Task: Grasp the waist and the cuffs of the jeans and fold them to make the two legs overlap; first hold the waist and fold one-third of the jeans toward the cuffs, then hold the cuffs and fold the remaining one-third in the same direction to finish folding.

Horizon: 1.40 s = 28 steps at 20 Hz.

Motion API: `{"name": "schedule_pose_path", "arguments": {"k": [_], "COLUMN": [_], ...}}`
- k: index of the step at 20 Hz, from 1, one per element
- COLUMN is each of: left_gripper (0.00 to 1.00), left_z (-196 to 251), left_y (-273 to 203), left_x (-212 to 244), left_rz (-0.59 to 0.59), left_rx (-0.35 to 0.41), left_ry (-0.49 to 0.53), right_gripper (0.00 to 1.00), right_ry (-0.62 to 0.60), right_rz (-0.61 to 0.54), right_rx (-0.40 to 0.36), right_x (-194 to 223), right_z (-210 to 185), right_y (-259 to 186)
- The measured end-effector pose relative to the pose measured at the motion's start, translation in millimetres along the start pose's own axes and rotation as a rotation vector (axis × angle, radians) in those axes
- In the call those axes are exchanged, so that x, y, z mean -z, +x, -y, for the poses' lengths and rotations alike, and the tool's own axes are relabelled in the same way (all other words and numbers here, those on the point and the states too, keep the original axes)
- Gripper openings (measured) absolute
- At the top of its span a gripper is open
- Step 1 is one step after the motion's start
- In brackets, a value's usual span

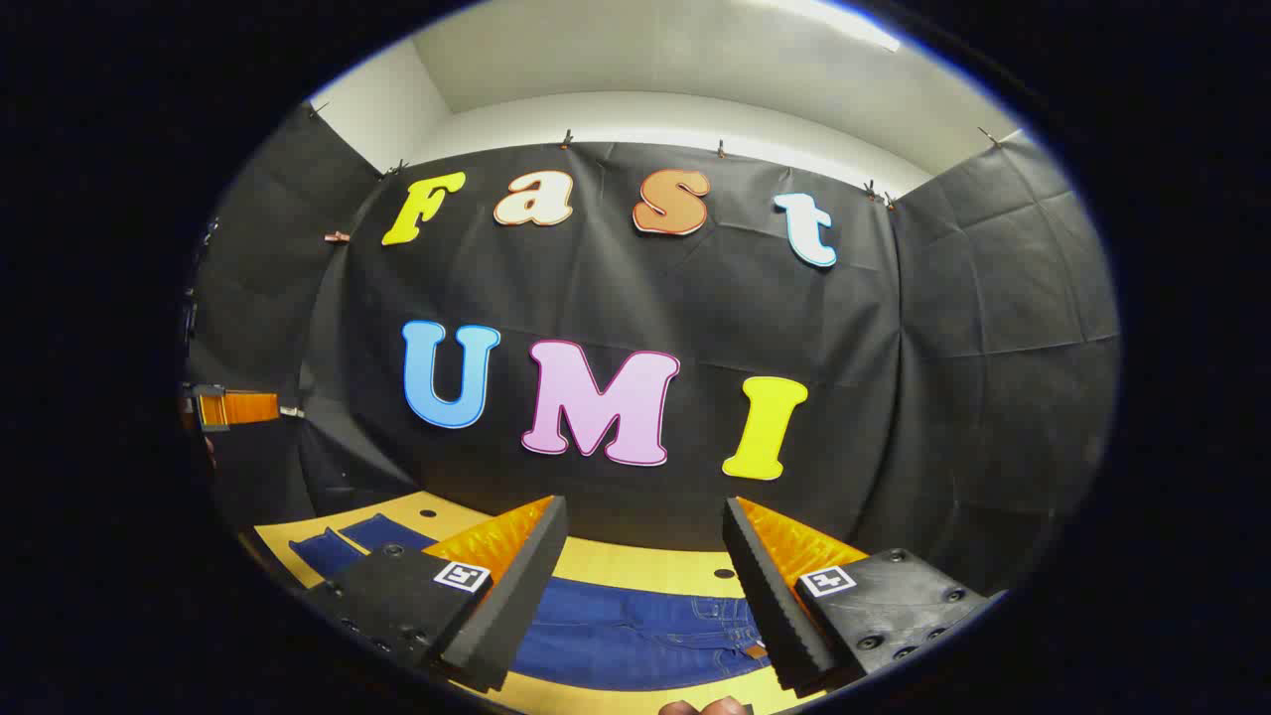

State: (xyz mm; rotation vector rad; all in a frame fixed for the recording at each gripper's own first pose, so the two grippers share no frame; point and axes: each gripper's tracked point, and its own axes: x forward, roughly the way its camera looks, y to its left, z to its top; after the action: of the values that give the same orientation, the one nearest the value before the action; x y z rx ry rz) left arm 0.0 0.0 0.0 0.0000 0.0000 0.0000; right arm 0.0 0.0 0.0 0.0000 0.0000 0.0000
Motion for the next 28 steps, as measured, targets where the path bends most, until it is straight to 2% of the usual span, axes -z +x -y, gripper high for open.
{"name": "schedule_pose_path", "arguments": {"k": [1, 2, 3, 4, 5, 6, 10, 15, 16, 18, 20, 23, 24, 25, 28], "left_gripper": [0.91, 0.96, 0.96, 1.00, 1.00, 0.96, 0.96, 0.96, 0.96, 0.96, 0.96, 0.92, 0.96, 0.96, 0.96], "left_z": [-2, -2, 0, 3, 5, 7, 12, 15, 16, 16, 15, 0, -9, -18, -51], "left_y": [1, 2, 3, 6, 7, 8, 14, 21, 21, 22, 22, 20, 20, 21, 15], "left_x": [2, 5, 7, 7, 9, 11, 12, 11, 13, 14, 21, 50, 59, 66, 102], "left_rz": [-0.008, -0.017, -0.022, -0.025, -0.031, -0.038, -0.041, -0.045, -0.047, -0.055, -0.074, -0.156, -0.183, -0.209, -0.336], "left_rx": [-0.005, -0.004, 0.003, 0.014, 0.022, 0.027, 0.059, 0.083, 0.088, 0.099, 0.131, 0.168, 0.174, 0.186, 0.229], "left_ry": [0.005, 0.003, -0.005, -0.017, -0.027, -0.031, -0.017, -0.009, -0.011, -0.004, 0.012, 0.040, 0.054, 0.064, 0.109], "right_gripper": [0.97, 0.97, 0.93, 0.97, 0.97, 0.97, 0.97, 0.97, 1.00, 0.97, 0.97, 0.97, 0.97, 0.97, 0.97], "right_ry": [-0.004, -0.013, -0.027, -0.043, -0.056, -0.059, -0.029, -0.050, -0.052, -0.066, -0.106, -0.122, -0.108, -0.110, -0.213], "right_rz": [0.000, -0.003, -0.006, -0.008, -0.013, -0.023, -0.043, -0.051, -0.051, -0.060, -0.073, -0.165, -0.186, -0.220, -0.375], "right_rx": [-0.002, -0.007, -0.011, -0.008, 0.000, 0.008, 0.039, 0.062, 0.061, 0.035, -0.029, -0.088, -0.129, -0.157, -0.194], "right_x": [1, 1, 3, 4, 6, 11, 16, 19, 20, 25, 38, 78, 90, 105, 156], "right_z": [-2, -4, -4, -1, 3, 7, 21, 31, 31, 26, 19, 22, 15, 15, 35], "right_y": [2, 2, 3, 3, 3, 3, -1, -1, -1, 2, 10, 23, 28, 34, 47]}}
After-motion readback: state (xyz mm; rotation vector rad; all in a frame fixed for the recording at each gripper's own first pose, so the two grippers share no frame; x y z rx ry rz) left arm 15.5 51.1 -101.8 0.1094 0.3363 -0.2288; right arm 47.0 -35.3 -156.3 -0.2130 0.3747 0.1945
